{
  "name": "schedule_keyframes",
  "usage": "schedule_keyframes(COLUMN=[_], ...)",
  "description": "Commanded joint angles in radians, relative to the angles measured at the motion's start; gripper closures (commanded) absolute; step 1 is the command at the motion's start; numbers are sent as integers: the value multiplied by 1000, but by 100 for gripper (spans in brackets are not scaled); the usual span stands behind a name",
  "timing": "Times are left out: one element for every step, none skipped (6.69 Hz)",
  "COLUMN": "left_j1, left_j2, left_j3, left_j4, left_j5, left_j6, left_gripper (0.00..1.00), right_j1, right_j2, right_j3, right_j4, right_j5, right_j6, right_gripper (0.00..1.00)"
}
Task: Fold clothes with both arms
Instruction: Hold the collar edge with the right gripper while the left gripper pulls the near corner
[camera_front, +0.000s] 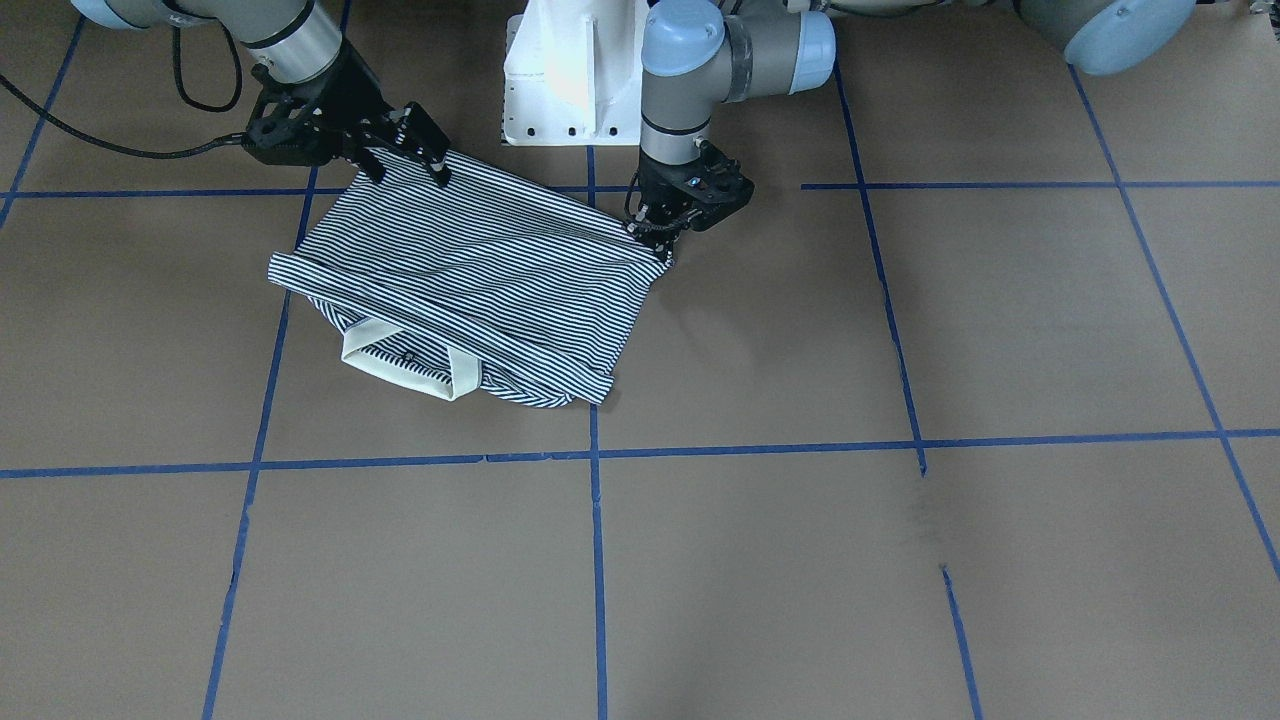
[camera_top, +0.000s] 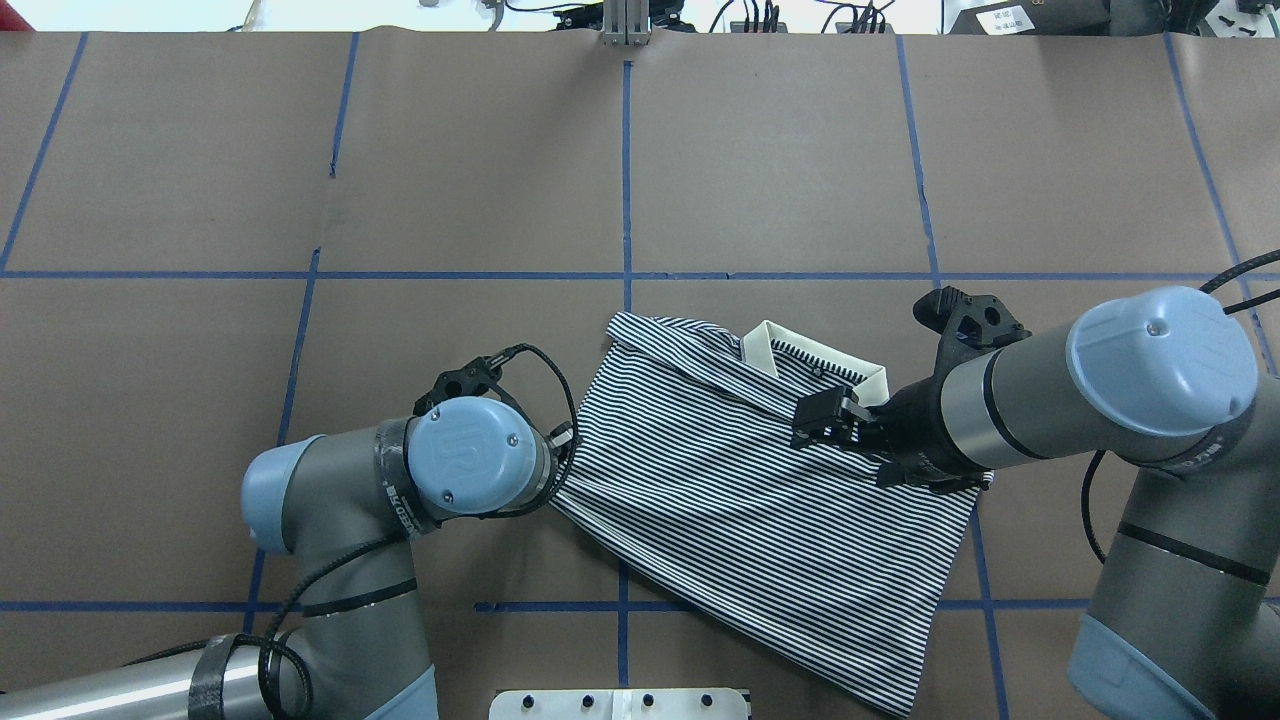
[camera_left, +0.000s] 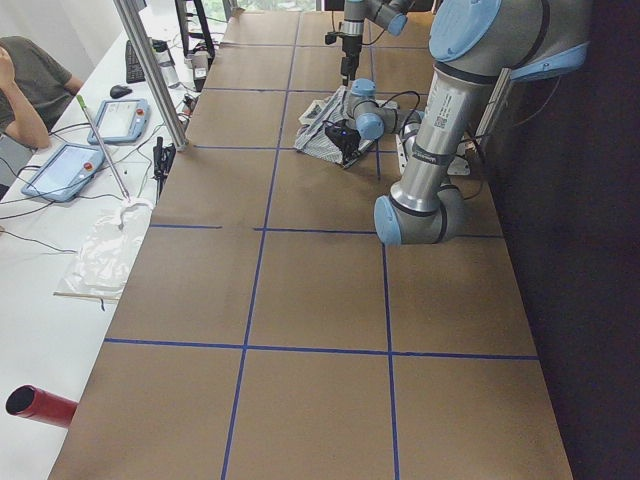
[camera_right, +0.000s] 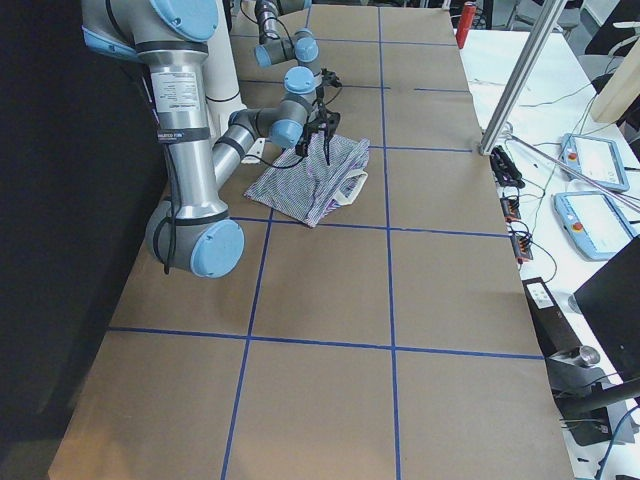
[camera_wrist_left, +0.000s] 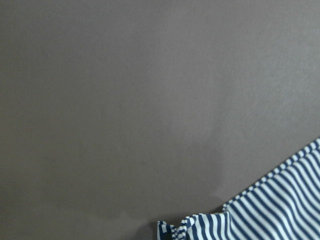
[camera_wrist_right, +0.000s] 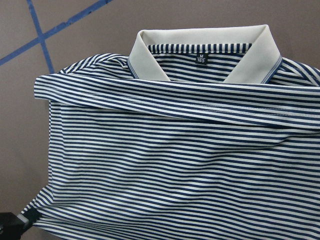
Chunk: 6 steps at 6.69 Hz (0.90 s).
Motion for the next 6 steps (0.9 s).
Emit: schedule_keyframes(left_j1=[-98, -154, -200, -265, -308, -351], left_j2=[0, -9, -50, -107, -147, -181], left_j3=[10, 28, 123, 242, 357, 442], left_j4=[1, -7, -21, -100, -187, -301], left_j5=[0, 2, 23, 34, 36, 36], left_j6=[24, 30, 72, 106, 176, 232], left_gripper=[100, 100, 100, 100, 100, 100], right_j1=[1, 3, 3, 6, 11, 14], right_j2=[0, 0, 2, 2, 2, 3], right_j3=[0, 2, 4, 2, 2, 0], right_j4=[0, 0, 2, 2, 2, 2], right_j5=[0, -2, -6, -6, -8, -8], right_j6=[0, 0, 0, 0, 0, 0], right_gripper=[0, 0, 0, 0, 0, 0])
